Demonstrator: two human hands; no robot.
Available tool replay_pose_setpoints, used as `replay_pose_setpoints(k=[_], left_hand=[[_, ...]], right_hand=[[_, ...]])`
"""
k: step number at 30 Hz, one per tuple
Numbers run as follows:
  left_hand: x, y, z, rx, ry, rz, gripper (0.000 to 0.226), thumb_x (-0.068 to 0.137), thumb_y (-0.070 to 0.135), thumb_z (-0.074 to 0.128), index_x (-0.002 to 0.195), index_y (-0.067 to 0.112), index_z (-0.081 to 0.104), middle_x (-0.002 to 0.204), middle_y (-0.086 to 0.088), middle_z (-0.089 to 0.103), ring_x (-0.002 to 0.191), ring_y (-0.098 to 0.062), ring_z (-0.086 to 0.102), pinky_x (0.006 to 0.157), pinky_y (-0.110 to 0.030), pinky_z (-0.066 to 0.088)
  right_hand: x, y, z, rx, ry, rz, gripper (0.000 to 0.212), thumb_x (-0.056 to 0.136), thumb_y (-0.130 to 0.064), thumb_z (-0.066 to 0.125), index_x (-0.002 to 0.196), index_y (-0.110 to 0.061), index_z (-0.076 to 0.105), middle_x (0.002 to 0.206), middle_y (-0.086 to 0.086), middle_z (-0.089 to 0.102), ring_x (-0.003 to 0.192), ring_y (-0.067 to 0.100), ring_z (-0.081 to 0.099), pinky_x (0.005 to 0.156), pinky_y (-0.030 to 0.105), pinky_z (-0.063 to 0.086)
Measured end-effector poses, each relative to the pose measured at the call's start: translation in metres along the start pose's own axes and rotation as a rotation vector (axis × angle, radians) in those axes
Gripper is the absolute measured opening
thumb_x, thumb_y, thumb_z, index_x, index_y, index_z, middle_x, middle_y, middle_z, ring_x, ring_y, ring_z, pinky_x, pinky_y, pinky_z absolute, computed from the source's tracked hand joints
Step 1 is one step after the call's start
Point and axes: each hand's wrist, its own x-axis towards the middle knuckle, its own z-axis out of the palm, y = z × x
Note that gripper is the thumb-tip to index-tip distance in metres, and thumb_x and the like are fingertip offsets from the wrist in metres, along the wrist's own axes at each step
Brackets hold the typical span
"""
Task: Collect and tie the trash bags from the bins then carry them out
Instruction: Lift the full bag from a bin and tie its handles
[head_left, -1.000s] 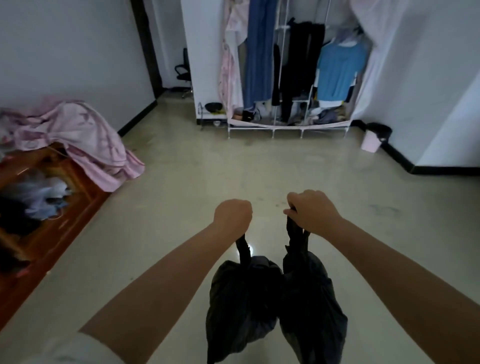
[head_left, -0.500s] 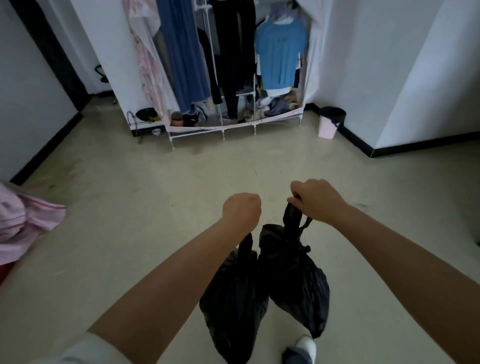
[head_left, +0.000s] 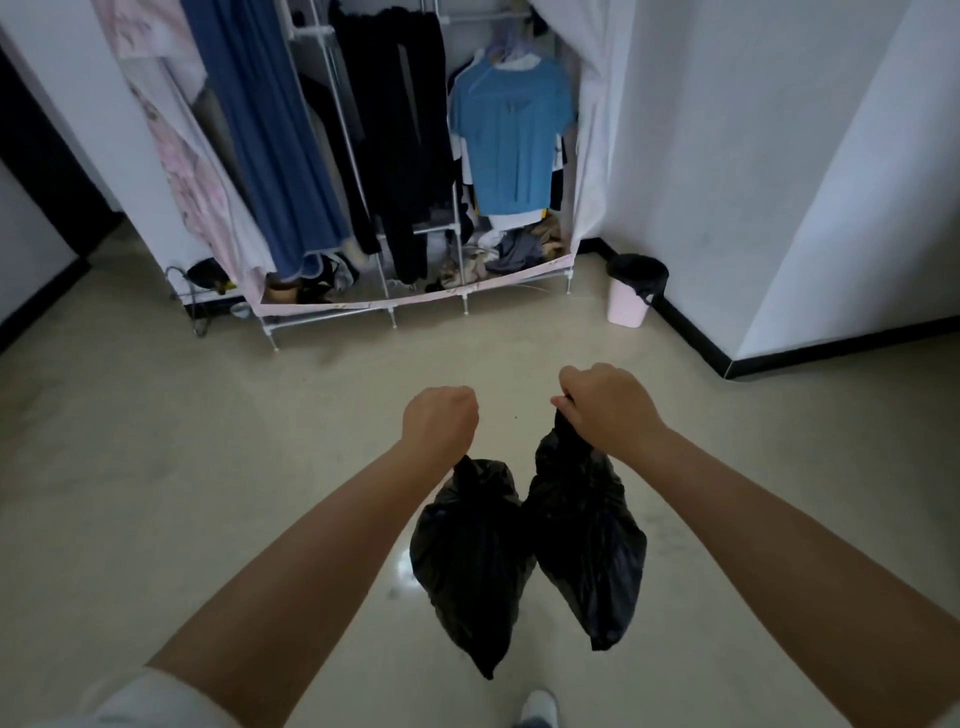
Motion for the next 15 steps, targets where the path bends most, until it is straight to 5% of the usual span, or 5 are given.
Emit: replay_pose_setpoints(k=[8, 11, 15], left_hand=[[0.243, 0.078, 0.016, 0.004, 0.007, 0.075, 0.017, 0.094, 0.007, 0.042, 0.088, 0.003, 0.057, 0.086, -0.018, 0.065, 0.087, -0.032, 0.064, 0.06, -0.031, 0.035], [0.337, 0.11, 0.026, 0.117, -0.056, 0.131, 0.015, 0.091, 0.002, 0.044, 0.092, 0.004, 0.058, 0.097, -0.013, 0.064, 0.076, -0.029, 0.056, 0.058, -0.03, 0.034], [0.443, 0.14, 0.046, 0.118, -0.066, 0.103, 0.016, 0.091, 0.001, 0.043, 0.078, 0.012, 0.045, 0.086, -0.011, 0.058, 0.073, -0.027, 0.051, 0.058, -0.03, 0.034]], right_hand=[[0.154, 0.191, 0.042, 0.052, -0.127, 0.071, 0.028, 0.094, -0.027, 0.044, 0.1, -0.001, 0.052, 0.097, 0.023, 0.062, 0.089, 0.034, 0.056, 0.065, 0.033, 0.031], [0.213, 0.263, 0.058, 0.093, -0.17, 0.094, 0.027, 0.094, -0.027, 0.044, 0.097, -0.002, 0.052, 0.096, 0.023, 0.061, 0.088, 0.035, 0.056, 0.064, 0.033, 0.032], [0.286, 0.343, 0.085, 0.172, -0.206, 0.087, 0.02, 0.093, -0.026, 0.046, 0.084, -0.008, 0.047, 0.092, 0.024, 0.062, 0.085, 0.035, 0.056, 0.065, 0.034, 0.036]])
